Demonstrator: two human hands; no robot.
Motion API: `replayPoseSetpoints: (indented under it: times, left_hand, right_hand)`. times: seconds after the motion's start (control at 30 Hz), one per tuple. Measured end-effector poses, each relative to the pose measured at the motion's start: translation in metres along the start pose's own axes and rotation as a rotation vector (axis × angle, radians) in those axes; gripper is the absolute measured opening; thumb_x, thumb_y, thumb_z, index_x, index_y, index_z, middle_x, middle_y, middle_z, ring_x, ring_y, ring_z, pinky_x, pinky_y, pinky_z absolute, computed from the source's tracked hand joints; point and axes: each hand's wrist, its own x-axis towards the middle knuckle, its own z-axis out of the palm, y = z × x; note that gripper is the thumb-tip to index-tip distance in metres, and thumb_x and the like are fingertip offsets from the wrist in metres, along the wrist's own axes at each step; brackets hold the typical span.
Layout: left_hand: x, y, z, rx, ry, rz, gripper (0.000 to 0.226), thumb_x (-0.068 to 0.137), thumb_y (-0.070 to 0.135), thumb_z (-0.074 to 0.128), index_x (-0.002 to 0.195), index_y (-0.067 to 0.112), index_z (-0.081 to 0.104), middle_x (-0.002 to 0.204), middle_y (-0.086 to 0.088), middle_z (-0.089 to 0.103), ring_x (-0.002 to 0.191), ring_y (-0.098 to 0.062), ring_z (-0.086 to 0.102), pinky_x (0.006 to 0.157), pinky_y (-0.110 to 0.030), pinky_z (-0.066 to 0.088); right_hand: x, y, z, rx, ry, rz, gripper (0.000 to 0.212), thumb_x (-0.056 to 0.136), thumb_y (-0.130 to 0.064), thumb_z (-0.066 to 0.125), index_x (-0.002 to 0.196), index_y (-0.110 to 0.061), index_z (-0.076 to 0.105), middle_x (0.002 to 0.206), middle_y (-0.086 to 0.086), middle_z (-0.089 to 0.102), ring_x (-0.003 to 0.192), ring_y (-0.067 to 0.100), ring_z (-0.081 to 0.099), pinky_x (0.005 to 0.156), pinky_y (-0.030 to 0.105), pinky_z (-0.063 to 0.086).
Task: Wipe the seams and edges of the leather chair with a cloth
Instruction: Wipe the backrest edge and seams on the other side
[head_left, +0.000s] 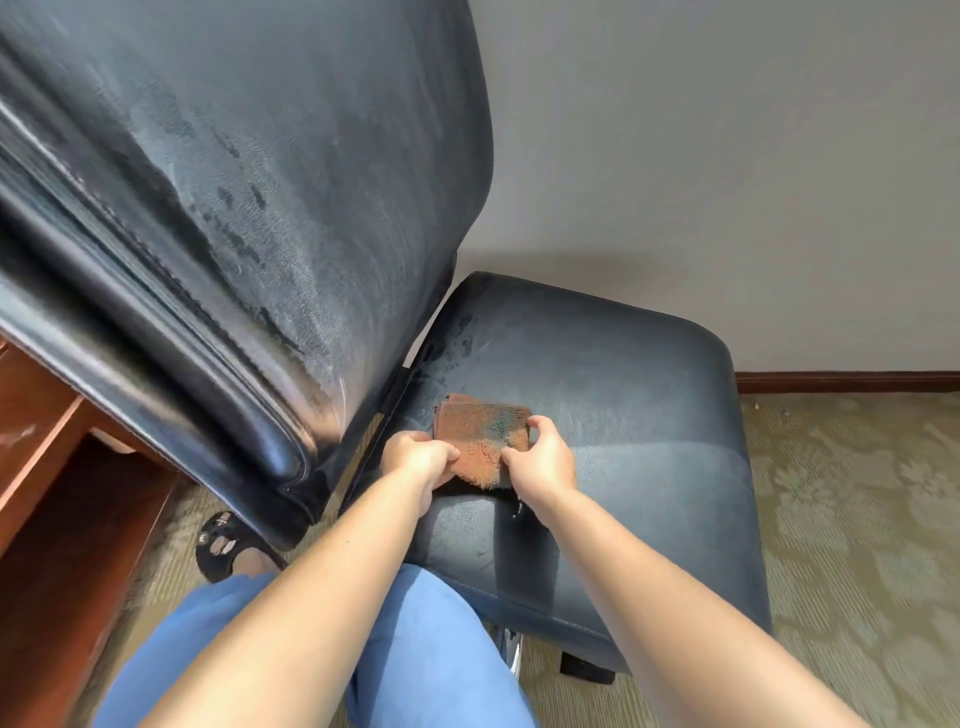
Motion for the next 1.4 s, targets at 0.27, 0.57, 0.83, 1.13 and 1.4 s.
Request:
replayPoseSetpoints:
  times: [0.27,0.57,0.83,1.13,1.4]
  left_hand:
    - [-0.032,0.003,-0.029,0.056,-0.181,0.104,0.072,0.084,-0.018,0.046,0.141,0.026,0.044,0.129,-0.007,0.052,0.090,-0.017,0.057,0.072,-0.027,0.049]
    - [-0.107,-0.013,-0.099,0.592,0.012,0.419,0.031,0.077,0.004,0.073,0.105,0.017,0.072,0.095,0.000,0.068,0.094,-0.018,0.063,0.078,-0.021,0.043]
    - [-0.159,-0.013,-0.161,0.660,0.081,0.722,0.011,0.081,0.013,0.071,0.076,0.019,0.063,0.086,0.000,0.066,0.091,-0.019,0.062,0.077,-0.028,0.044]
    - [-0.193,0.048,-0.206,0.186,0.233,0.907,0.017,0.087,0.002,0.066,0.089,0.017,0.059,0.099,-0.014,0.065,0.093,-0.027,0.066,0.067,-0.037,0.061]
    - [-0.202,0.132,-0.216,0.144,0.641,1.316,0.023,0.083,0.013,0.068,0.101,0.024,0.059,0.100,0.006,0.056,0.083,-0.021,0.060,0.080,-0.041,0.053]
  right_hand:
    - [-0.030,-0.011,-0.010,0.060,-0.117,-0.131,0.040,0.082,-0.007,0.047,0.110,-0.031,0.064,0.110,-0.006,0.066,0.106,0.017,0.059,0.094,0.034,0.048]
    - [-0.101,-0.036,-0.032,-0.279,-0.216,-0.421,0.028,0.084,-0.014,0.057,0.109,-0.017,0.066,0.106,0.002,0.067,0.099,0.024,0.061,0.084,0.032,0.052]
    - [-0.158,-0.079,-0.025,-0.210,-0.234,-0.557,0.010,0.084,-0.016,0.047,0.080,-0.022,0.054,0.088,0.002,0.057,0.087,0.023,0.054,0.070,0.031,0.043]
    - [-0.207,-0.164,-0.028,0.117,0.067,-0.925,0.012,0.094,-0.014,0.050,0.095,-0.020,0.040,0.091,-0.002,0.048,0.070,0.009,0.045,0.057,0.021,0.033]
    - [-0.214,-0.248,-0.027,0.350,0.339,-1.113,0.017,0.095,-0.009,0.050,0.109,-0.006,0.060,0.115,0.005,0.051,0.083,0.012,0.048,0.076,0.020,0.041]
